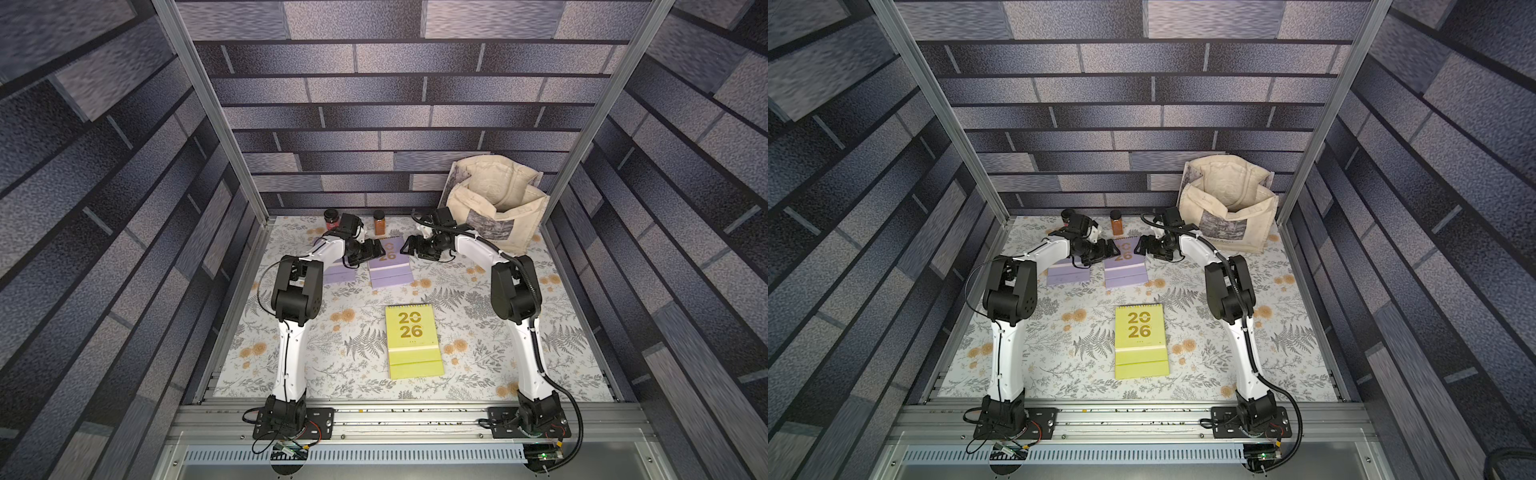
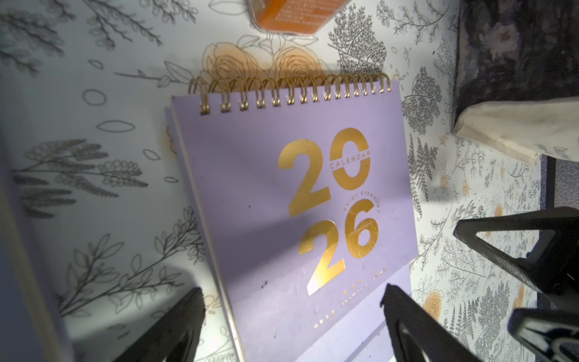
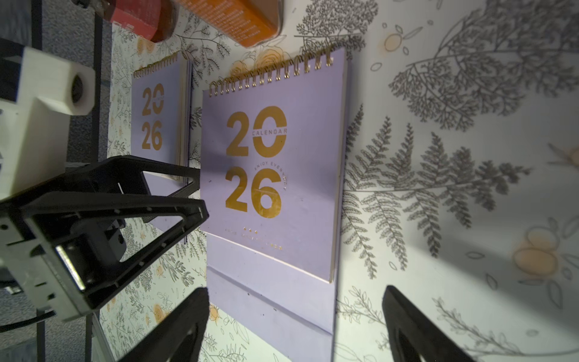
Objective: Stack the calendars
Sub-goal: Adjust the calendar at the center of the board, then pick up the calendar at the center of the board.
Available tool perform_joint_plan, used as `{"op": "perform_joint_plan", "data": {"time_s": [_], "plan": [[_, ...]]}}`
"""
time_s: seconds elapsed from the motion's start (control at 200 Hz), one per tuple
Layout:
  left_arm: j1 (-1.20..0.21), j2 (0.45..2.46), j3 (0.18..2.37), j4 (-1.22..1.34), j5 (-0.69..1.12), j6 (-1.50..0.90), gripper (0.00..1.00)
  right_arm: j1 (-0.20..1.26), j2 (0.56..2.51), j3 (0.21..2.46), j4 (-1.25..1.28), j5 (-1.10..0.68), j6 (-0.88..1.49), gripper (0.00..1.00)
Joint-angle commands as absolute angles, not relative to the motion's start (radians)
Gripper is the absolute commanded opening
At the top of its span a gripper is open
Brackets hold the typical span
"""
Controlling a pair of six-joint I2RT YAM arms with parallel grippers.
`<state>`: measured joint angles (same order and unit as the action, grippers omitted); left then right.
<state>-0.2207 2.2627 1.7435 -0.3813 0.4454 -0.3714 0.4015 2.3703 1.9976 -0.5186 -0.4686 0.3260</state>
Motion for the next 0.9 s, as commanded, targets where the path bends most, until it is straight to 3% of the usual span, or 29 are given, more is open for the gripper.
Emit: {"op": "perform_joint_plan", "data": {"time_s": [0.0,0.526,0.892], "plan": [[-0.215,2.276,1.735,-0.381,0.462,-0.384,0.92,0.409,2.427,2.047,-0.555,-0.509,0.283,0.86],[-0.227,2.298,1.74,-0.387,0.49,-0.395,0.91,0.415,2.492,2.077,-0.572,-0.586,0.291,0.82],[-0.212,2.274,1.653,-0.232,0.675,-0.452,0.87,0.431,2.479,2.036,-0.507,-0.66,0.306,0.78]]}}
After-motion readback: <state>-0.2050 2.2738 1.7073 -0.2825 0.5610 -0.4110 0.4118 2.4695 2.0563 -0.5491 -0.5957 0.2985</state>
